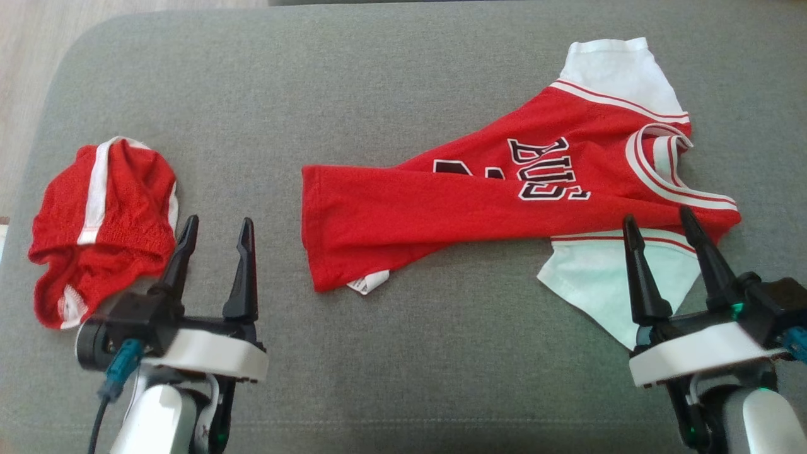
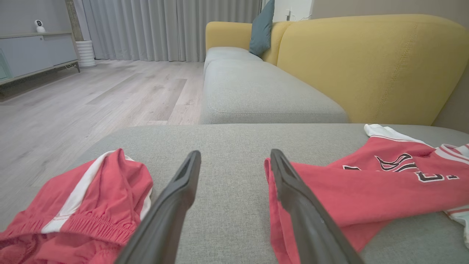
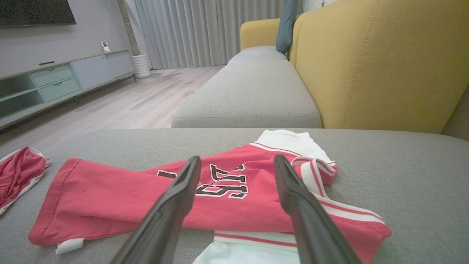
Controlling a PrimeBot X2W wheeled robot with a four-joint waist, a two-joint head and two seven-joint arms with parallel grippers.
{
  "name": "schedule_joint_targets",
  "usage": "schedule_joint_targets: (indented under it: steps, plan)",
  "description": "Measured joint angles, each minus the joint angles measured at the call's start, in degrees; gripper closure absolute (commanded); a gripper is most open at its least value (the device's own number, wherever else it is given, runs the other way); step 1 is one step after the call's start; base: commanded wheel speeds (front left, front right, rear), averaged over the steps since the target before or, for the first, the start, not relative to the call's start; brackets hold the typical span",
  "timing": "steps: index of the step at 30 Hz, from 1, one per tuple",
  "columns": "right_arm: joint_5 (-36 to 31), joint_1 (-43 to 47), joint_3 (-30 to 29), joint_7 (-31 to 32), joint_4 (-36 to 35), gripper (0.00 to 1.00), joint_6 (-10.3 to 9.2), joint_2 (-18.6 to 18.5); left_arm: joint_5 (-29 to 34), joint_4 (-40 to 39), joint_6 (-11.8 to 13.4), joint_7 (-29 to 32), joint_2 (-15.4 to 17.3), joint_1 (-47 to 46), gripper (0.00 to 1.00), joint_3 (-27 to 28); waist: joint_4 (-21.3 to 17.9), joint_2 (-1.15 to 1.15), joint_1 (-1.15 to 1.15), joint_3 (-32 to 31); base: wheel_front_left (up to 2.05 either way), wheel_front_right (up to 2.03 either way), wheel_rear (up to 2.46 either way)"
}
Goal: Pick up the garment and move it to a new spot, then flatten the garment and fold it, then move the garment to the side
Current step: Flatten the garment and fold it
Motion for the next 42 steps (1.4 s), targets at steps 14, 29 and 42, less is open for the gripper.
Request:
schedule_joint_targets:
  steps: [14, 29, 42]
  plan:
    - [0.10, -0.07, 0.91, 0.32, 0.09, 0.00, 0.00, 0.04, -1.48, 3.99, -5.42, 5.13, -0.22, -0.40, 0.00, -4.35, -0.60, 0.00, 0.00, 1.82, 0.00, 0.00, 0.00]
    - [1.10, -0.31, 2.07, -0.29, 2.09, 0.00, 0.00, 0.31, -5.33, 14.16, -9.18, 10.38, -1.38, -4.54, 0.00, -7.54, -1.88, 0.00, 0.00, 4.88, 0.00, 0.00, 0.00]
    - [1.10, 3.70, -3.65, 9.12, 8.23, 0.00, 0.00, 0.68, -5.09, 15.70, -10.10, 9.77, -0.76, -5.43, 1.00, -9.42, -1.42, 0.00, 0.00, 5.00, 0.00, 0.00, 0.00]
